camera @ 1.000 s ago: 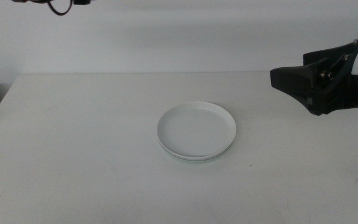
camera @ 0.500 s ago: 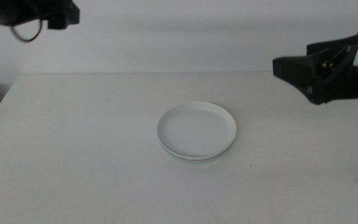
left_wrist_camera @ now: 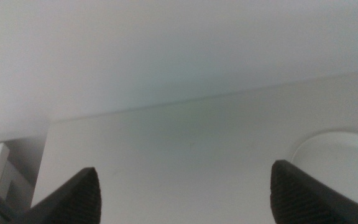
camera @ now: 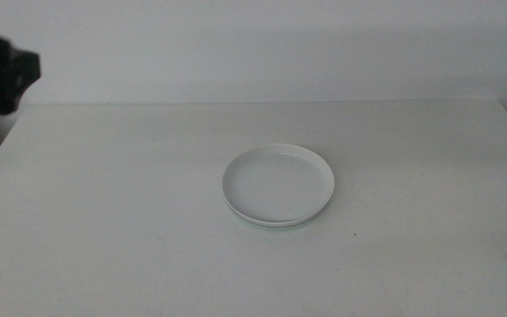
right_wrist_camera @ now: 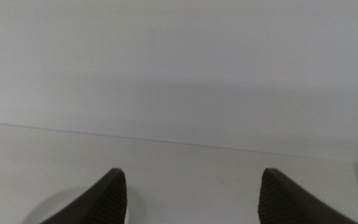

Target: Stack the three bowls on top of each other.

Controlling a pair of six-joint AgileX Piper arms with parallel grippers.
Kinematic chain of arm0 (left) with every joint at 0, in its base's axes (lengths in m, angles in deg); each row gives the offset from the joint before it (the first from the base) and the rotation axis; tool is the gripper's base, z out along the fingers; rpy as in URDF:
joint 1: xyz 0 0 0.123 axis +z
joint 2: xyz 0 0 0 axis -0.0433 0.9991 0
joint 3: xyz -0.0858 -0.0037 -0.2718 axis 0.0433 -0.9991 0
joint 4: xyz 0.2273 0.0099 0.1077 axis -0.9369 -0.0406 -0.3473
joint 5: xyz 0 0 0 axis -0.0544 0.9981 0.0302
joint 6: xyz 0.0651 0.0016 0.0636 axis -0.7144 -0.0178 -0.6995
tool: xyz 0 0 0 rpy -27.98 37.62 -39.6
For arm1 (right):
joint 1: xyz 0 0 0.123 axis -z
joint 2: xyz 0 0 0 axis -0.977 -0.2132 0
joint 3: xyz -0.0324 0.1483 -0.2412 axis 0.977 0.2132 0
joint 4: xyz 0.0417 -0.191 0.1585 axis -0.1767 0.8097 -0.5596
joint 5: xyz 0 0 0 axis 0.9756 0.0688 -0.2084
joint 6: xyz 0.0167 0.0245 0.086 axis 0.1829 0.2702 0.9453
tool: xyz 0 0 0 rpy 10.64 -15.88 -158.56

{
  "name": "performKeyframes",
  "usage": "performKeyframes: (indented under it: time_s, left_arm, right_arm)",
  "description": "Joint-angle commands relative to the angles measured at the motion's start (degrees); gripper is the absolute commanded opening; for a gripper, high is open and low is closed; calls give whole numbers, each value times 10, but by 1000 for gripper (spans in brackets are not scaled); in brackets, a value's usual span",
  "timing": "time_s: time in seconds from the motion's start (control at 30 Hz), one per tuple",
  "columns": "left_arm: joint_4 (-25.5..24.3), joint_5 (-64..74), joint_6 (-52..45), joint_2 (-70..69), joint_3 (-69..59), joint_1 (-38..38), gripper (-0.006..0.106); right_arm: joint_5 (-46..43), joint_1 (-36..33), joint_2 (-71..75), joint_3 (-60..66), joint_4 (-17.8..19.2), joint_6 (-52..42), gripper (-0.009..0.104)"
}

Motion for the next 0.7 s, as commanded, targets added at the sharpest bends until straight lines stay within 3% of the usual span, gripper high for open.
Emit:
performKeyframes:
  time_s: [0.0,0.37,0.67]
  left_arm:
    - [0,-89,22,-53,-39,1,102]
    - [35,-236,20,-209,-282,1,102]
    - [35,-323,18,-215,-305,1,102]
  right_arm:
    - [-7,23,57,10,-10,-30,54]
    - [-71,24,284,236,-12,-80,54]
    - [-64,24,324,278,-42,-82,54]
